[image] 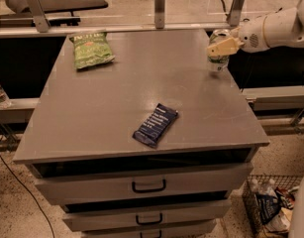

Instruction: Move 7up can near green jalapeno chip bag

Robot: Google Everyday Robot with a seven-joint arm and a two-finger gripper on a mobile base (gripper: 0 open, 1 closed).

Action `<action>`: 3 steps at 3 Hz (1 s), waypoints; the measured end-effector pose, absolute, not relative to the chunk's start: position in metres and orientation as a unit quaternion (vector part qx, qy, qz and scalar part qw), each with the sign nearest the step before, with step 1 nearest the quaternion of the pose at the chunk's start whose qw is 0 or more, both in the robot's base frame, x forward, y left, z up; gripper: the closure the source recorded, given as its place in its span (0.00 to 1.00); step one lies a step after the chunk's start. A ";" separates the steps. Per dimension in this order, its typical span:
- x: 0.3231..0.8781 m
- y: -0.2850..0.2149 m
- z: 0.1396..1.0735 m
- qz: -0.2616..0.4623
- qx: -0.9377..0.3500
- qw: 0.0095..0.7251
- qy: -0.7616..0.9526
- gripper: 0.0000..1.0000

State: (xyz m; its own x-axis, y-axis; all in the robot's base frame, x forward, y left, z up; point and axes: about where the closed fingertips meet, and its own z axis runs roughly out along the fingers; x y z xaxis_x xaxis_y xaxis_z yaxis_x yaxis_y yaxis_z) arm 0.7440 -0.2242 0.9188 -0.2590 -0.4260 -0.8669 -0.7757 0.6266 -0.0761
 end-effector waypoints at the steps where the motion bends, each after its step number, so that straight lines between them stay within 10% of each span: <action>1: 0.728 -0.220 0.957 0.177 -0.396 0.483 0.761 0.86; 3: 0.727 -0.203 0.967 0.187 -0.402 0.489 0.751 1.00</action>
Offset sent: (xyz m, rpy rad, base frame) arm -0.0145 0.0032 0.0341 -0.0038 -0.0403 0.0016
